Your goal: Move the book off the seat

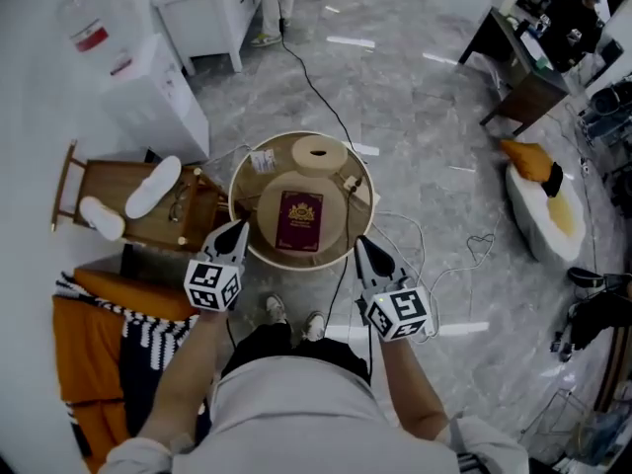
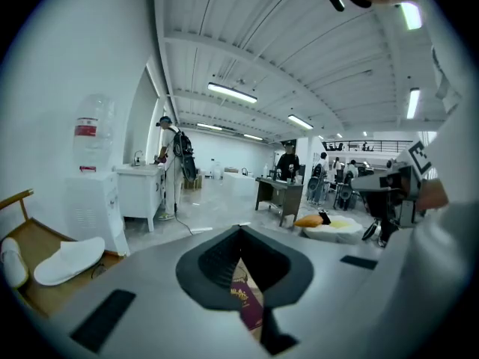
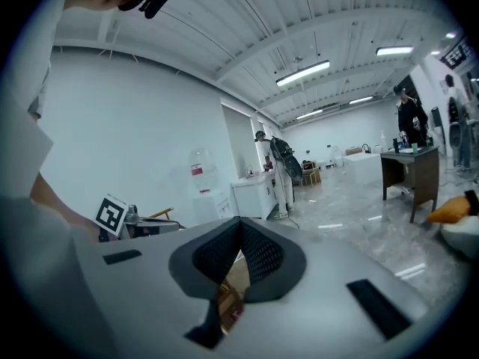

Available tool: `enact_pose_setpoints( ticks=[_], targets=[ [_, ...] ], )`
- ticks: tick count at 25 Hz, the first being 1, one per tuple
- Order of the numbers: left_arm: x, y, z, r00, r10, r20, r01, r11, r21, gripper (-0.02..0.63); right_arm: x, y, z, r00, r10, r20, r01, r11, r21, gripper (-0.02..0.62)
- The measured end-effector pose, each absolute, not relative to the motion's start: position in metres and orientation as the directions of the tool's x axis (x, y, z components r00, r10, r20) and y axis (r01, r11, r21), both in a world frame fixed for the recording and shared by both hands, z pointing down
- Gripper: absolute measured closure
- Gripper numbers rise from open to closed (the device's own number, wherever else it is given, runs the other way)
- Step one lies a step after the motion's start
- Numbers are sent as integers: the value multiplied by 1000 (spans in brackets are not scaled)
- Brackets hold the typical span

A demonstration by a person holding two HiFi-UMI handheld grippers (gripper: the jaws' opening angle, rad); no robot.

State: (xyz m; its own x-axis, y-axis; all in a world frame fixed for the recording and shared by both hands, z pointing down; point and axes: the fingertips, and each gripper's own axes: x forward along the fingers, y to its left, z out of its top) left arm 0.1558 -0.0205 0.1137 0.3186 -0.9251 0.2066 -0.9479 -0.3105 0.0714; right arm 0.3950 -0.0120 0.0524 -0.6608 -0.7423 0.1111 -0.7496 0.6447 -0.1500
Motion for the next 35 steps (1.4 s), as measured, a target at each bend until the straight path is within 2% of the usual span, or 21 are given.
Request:
enact_pose_setpoints(
  ticks=[7, 17, 25, 35],
  targets=[
    [171, -7, 34, 366, -930, 39, -930, -365, 36, 589, 409, -5, 24, -640, -765, 78, -768, 634, -89, 574],
    [157, 18, -17, 370, -926, -73, -928, -366, -64, 589, 408, -2, -13, -623, -782, 32, -782, 621, -56, 574],
    [117, 45, -39, 315, -942, -113, -946, -301, -120, 589, 408, 12, -24, -618, -783, 71, -783, 621, 38, 574],
    [102, 63, -32, 304, -942, -140, -951, -292, -98, 589, 406, 9, -25, -562, -820, 109, -815, 572, 94, 574]
  ],
)
